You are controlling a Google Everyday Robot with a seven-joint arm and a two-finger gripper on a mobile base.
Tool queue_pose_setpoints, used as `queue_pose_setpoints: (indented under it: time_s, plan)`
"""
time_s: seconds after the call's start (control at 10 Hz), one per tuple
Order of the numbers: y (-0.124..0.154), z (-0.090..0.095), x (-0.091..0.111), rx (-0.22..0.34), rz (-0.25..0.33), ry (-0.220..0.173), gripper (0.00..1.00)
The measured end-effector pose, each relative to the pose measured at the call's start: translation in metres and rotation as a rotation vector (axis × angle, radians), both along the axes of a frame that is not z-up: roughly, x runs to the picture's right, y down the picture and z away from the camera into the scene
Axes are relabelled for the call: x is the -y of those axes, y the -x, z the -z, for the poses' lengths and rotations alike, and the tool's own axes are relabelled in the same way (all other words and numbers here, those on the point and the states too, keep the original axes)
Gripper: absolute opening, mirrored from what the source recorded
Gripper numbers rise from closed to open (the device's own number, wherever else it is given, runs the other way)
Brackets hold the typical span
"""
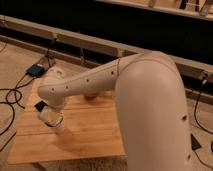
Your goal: Place the white sponge in the ceramic cup
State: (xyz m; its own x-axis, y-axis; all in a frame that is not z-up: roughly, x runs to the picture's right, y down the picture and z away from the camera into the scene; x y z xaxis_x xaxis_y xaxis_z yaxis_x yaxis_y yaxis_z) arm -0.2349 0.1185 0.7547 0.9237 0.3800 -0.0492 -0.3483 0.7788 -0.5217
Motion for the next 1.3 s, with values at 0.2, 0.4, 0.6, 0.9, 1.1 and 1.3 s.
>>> queue_pose_setpoints:
  time_s: [0.2, 0.4, 0.6, 0.9, 1.1, 1.3]
  plan:
    - [0.002, -0.001, -0.003, -0.004, 0.013, -0.005, 0.8]
    - [0.003, -0.002, -0.007, -0.009, 0.025, -0.006, 0.8]
    - [0.004, -0.003, -0.012, -0.012, 0.038, -0.005, 0.8]
    - [0.004, -0.009, -0.02, -0.029, 0.056, 0.0, 0.8]
    - [0.004, -0.011, -0.02, -0.038, 0.057, -0.004, 0.8]
    - [0.005, -0.011, -0.016, -0.042, 0.048, -0.011, 0.8]
